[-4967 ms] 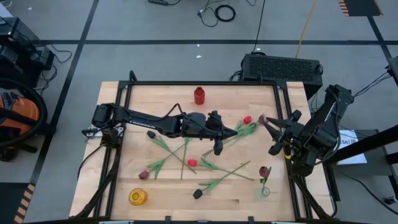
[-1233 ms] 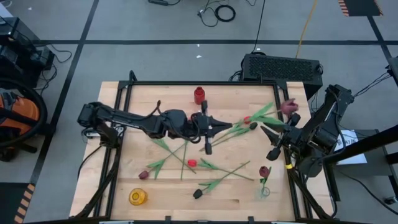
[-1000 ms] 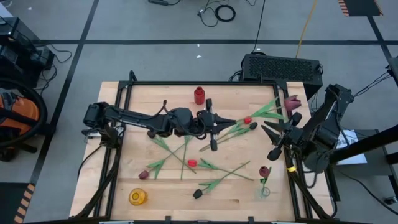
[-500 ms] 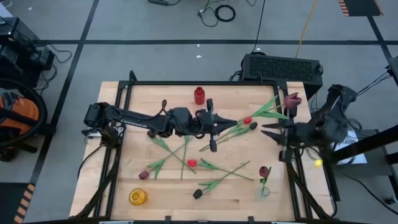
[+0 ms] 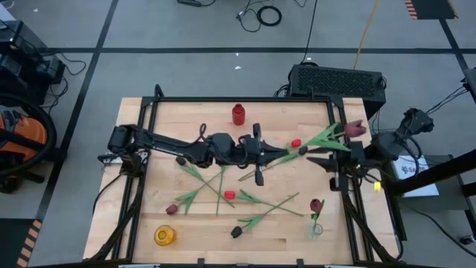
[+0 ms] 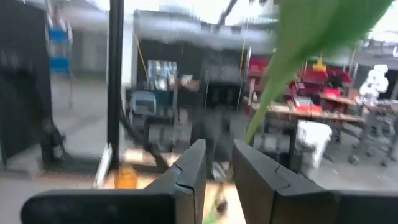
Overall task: Sort flowers into vase by color
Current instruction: Put the top dark red flower into the transparent vase
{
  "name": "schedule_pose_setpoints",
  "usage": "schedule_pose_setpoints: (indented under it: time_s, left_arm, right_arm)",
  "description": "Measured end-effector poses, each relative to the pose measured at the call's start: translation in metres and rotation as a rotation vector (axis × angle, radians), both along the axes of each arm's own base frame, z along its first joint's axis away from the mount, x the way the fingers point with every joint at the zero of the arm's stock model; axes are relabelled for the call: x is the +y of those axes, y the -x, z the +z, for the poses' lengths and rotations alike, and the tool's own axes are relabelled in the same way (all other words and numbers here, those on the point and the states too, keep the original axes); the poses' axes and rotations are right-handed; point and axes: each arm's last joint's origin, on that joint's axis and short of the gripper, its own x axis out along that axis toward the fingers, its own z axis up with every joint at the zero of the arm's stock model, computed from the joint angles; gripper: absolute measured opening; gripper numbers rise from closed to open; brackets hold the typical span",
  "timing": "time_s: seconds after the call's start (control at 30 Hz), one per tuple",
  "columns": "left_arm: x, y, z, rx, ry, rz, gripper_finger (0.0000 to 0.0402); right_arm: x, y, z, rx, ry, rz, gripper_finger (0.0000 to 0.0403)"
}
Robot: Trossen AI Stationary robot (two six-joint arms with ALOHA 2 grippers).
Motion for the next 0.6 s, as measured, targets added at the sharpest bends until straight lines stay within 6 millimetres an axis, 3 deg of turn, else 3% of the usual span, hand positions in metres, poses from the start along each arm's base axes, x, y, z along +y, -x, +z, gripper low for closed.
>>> schedule_pose_setpoints:
  time_s: [0.23,0.6]
  left_arm:
    - [-0.002,-0.014,-0.021,-0.011,0.004,-0.012,0.0000]
    - [-0.003,-0.017,-0.028,-0.017,0.004,-0.012,0.0004]
  right_arm:
    - [-0.005,-0.006,-0.003,-0.002,-0.027,0.032,0.0071]
    - [0.000,-0.019,-0.009,0.041,-0.013,0.011,0.0101]
